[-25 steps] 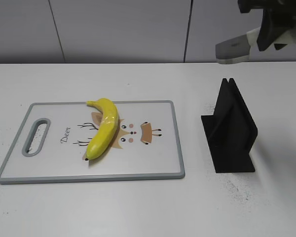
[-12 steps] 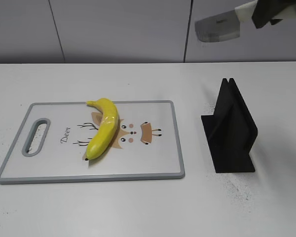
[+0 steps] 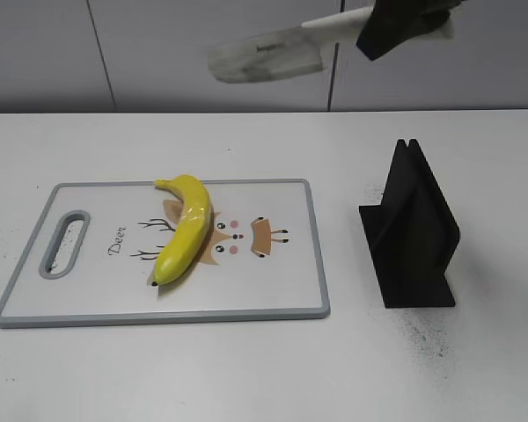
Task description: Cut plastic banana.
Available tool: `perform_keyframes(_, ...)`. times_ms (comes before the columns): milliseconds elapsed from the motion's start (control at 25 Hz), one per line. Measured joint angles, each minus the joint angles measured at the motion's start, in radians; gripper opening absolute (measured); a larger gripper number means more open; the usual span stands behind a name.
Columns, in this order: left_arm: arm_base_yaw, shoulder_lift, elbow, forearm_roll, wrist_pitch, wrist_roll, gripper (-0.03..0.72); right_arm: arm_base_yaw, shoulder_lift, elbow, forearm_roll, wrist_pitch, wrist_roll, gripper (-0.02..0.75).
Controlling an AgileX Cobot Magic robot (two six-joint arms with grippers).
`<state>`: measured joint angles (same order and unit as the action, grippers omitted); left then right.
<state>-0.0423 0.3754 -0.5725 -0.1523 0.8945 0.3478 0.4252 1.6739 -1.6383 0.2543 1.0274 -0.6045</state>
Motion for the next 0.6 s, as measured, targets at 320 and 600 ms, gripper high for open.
perform_keyframes(320, 0.000, 0.458, -0.169, -0.260, -0.078, 0.487, 0.561, -0.007, 0.071, 0.000, 0.119, 0.007, -0.489, 0.169)
perform_keyframes(600, 0.000, 0.829, -0.399, -0.465, 0.001, 0.929, 0.556, -0.007, 0.135, -0.003, 0.262, 0.012, -0.680, 0.169)
